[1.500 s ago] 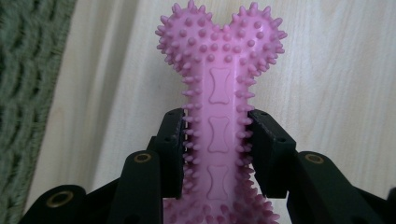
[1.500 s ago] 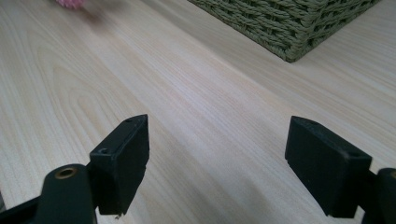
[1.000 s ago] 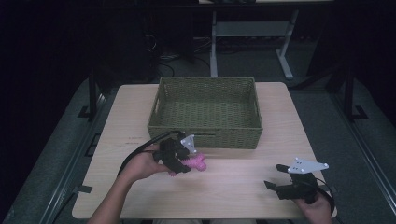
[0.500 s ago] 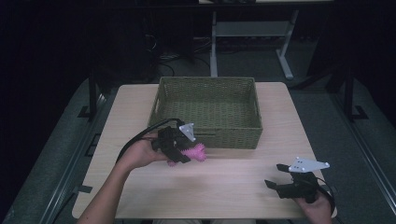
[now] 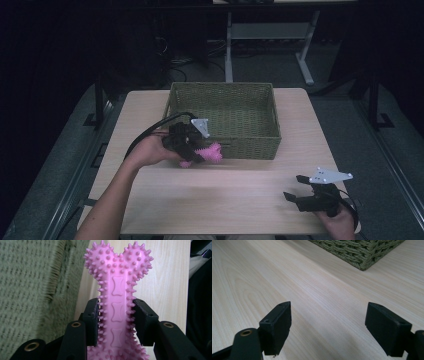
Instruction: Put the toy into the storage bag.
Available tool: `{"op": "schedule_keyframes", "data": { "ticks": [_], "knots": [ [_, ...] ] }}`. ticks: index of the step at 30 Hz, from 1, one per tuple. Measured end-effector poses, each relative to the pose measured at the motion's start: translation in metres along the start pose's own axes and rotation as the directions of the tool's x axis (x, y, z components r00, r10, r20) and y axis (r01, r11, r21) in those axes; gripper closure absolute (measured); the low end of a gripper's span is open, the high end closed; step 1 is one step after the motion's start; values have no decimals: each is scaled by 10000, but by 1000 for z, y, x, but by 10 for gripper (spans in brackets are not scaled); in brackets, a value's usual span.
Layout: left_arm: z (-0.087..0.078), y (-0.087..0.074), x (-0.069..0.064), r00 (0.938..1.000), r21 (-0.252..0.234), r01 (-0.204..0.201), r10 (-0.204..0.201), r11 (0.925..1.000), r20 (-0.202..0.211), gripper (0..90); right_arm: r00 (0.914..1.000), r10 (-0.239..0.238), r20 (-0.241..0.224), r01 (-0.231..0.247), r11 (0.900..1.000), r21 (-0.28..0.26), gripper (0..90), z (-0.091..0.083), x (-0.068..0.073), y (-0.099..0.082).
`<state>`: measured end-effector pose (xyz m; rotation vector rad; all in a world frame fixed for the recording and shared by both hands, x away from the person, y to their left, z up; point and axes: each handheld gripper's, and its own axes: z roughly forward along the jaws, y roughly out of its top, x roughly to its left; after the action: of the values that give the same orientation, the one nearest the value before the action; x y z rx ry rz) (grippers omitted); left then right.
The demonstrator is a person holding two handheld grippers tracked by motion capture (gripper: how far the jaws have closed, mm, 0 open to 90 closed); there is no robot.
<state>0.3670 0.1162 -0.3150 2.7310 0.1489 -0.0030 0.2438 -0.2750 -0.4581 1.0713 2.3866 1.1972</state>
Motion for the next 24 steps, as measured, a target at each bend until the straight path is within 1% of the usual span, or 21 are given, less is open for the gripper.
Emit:
{"op": "schedule_keyframes", "data": {
  "ticks": [3,6,8,11,12,15,18,19,20,21,24],
  "knots": [
    [-3,3,3,10000,21,-6,6,10000,-14,590,10000,-4,-25,4,10000,-37,207,0,-1,0],
    [-10,6,7,10000,-57,32,-32,10000,-27,589,10000,51,-31,-52,10000,-60,207,0,-2,0],
    [-13,8,9,10000,-3,-29,29,10000,-90,590,10000,25,-33,-25,10000,-69,207,0,-2,0],
    [-15,10,10,9999,78,-13,14,10000,-110,590,10000,-16,-56,16,10000,-54,207,1,-2,1],
    [-17,14,12,9998,242,-52,56,9997,-185,590,10000,-40,-59,40,10000,-37,207,1,-2,1],
    [-20,16,15,9997,246,-85,90,9997,-233,590,10000,-55,-62,55,10000,-28,207,1,-2,2],
    [-26,22,22,9996,279,-104,111,9996,-254,590,10000,-82,-56,82,10000,-56,207,1,-2,2],
    [-28,23,24,9996,213,-44,49,9998,-267,590,10000,-58,-48,58,10000,-49,207,1,-2,2],
    [-28,23,24,9996,213,-44,49,9998,-267,589,10000,-60,-47,60,10000,-45,207,1,-2,2],
    [-30,26,28,9996,185,-6,11,9998,-285,589,10000,-60,-38,59,10000,-41,207,1,-2,2],
    [-32,29,34,9995,231,20,-12,9997,-319,590,10000,-79,-13,79,10000,-48,207,0,-2,3]
  ]
}}
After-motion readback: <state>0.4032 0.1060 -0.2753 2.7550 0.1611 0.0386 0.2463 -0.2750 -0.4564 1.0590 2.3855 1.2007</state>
